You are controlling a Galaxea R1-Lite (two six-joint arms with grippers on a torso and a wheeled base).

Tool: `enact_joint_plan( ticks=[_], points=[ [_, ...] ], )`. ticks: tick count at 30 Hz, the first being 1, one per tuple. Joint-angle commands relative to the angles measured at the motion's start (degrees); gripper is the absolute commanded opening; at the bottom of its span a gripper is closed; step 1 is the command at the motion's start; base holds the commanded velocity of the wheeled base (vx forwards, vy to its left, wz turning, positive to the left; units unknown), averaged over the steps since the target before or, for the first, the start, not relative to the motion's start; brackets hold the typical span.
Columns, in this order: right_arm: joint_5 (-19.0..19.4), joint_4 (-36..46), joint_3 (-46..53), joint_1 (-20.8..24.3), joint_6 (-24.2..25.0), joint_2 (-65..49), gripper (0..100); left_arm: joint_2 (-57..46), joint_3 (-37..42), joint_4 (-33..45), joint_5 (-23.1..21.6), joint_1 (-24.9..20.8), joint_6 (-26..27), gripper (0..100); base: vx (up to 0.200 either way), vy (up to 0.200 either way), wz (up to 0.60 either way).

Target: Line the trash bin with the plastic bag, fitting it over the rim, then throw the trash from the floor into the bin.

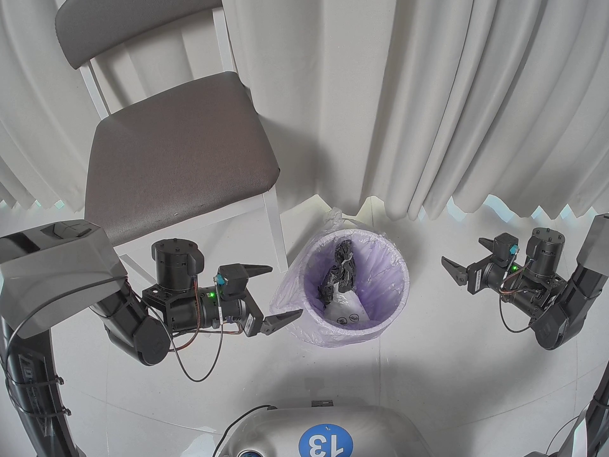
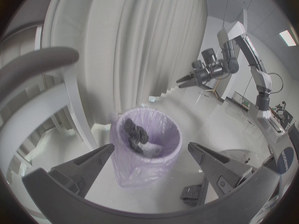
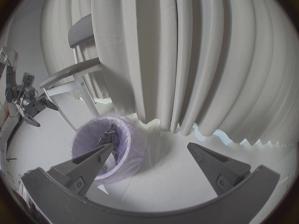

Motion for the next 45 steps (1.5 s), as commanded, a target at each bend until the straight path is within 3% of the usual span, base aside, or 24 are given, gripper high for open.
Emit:
enact_joint_plan(
  ticks=[1, 6, 11, 22, 27, 36, 40, 45],
  points=[
    [0.02, -1.67, -0.17, -0.03, 0.66, -1.56, 100, -3.20, 2.44, -3.11, 0.30, -1.61, -2.54, 100, 0.000, 0.000, 0.00],
    [-0.07, -1.58, -0.09, 0.93, 4.00, -3.32, 100, -3.55, 1.65, -9.79, 5.75, -2.84, -5.79, 100, 0.000, 0.000, 0.00],
    [-0.16, 2.11, -1.23, 1.29, 3.91, -6.75, 100, -7.77, 0.33, -11.11, 7.24, -4.68, -10.63, 100, 0.000, 0.000, 0.00],
    [0.11, 35.25, -10.90, 8.93, 6.55, -21.78, 100, -16.83, -2.48, -9.53, 8.39, -5.03, -14.85, 100, 0.000, 0.000, 0.00],
    [6.87, 45.97, -10.19, 11.13, 6.02, -27.75, 100, -20.96, -2.48, -9.62, 8.65, -4.95, -17.22, 100, 0.000, 0.000, 0.00],
    [7.40, 46.85, -12.83, 10.25, 5.85, -33.55, 100, -26.41, -2.30, -8.30, 9.88, -1.43, -17.13, 100, 0.000, 0.000, 0.00],
    [7.31, 46.58, -14.24, 7.35, 5.85, -36.28, 100, -29.57, -1.95, -5.31, 9.88, 2.79, -17.22, 100, 0.000, 0.000, 0.00],
    [5.20, 46.14, -16.35, 4.89, 6.46, -37.42, 100, -30.27, -2.66, -4.78, 12.52, 3.67, -17.22, 100, 0.000, 0.000, 0.00]
  ],
)
